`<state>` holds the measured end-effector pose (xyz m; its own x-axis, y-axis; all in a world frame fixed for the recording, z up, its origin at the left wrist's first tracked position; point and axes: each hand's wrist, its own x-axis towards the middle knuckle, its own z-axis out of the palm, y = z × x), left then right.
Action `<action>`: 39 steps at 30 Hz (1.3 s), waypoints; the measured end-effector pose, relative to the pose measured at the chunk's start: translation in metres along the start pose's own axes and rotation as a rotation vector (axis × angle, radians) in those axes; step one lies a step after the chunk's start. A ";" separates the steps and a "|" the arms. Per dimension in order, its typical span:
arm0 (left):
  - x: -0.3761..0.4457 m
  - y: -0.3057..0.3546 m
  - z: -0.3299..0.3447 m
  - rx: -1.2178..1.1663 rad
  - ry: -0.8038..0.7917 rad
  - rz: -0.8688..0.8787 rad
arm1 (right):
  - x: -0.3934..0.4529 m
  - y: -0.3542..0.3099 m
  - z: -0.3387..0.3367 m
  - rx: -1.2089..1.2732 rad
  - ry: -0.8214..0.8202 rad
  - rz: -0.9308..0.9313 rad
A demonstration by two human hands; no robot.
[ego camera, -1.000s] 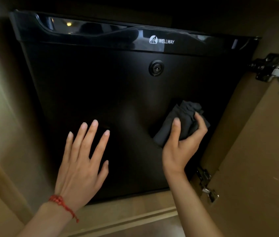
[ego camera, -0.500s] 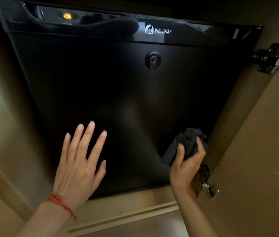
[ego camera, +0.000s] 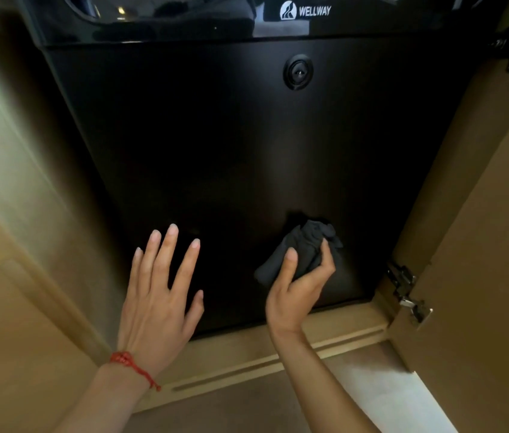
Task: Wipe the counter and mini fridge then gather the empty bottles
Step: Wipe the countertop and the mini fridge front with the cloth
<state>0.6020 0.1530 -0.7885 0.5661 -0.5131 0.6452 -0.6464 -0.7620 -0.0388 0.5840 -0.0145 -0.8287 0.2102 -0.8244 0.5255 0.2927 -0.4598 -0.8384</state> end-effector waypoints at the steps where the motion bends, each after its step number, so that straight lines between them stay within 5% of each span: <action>1: -0.002 -0.001 0.000 -0.007 0.002 -0.002 | -0.008 -0.005 0.005 0.000 -0.026 -0.018; 7: -0.008 -0.006 0.003 -0.027 0.007 -0.001 | -0.027 -0.017 0.017 -0.154 -0.158 -0.297; 12: -0.008 -0.002 0.006 -0.032 0.007 -0.026 | 0.000 0.005 -0.005 -0.369 -0.156 -0.353; 20: -0.008 -0.003 0.011 -0.021 0.013 -0.011 | 0.050 0.050 -0.049 -0.092 0.235 0.232; 26: -0.008 -0.001 0.013 -0.035 0.021 -0.023 | 0.040 0.048 -0.026 -0.057 0.416 0.372; 39: -0.022 -0.011 0.011 -0.031 -0.043 -0.018 | -0.069 -0.013 0.021 -0.044 0.055 0.220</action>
<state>0.6022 0.1681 -0.8103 0.5986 -0.5168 0.6120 -0.6512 -0.7589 -0.0040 0.5851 0.0550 -0.8506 0.2132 -0.9225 0.3219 0.2040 -0.2802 -0.9380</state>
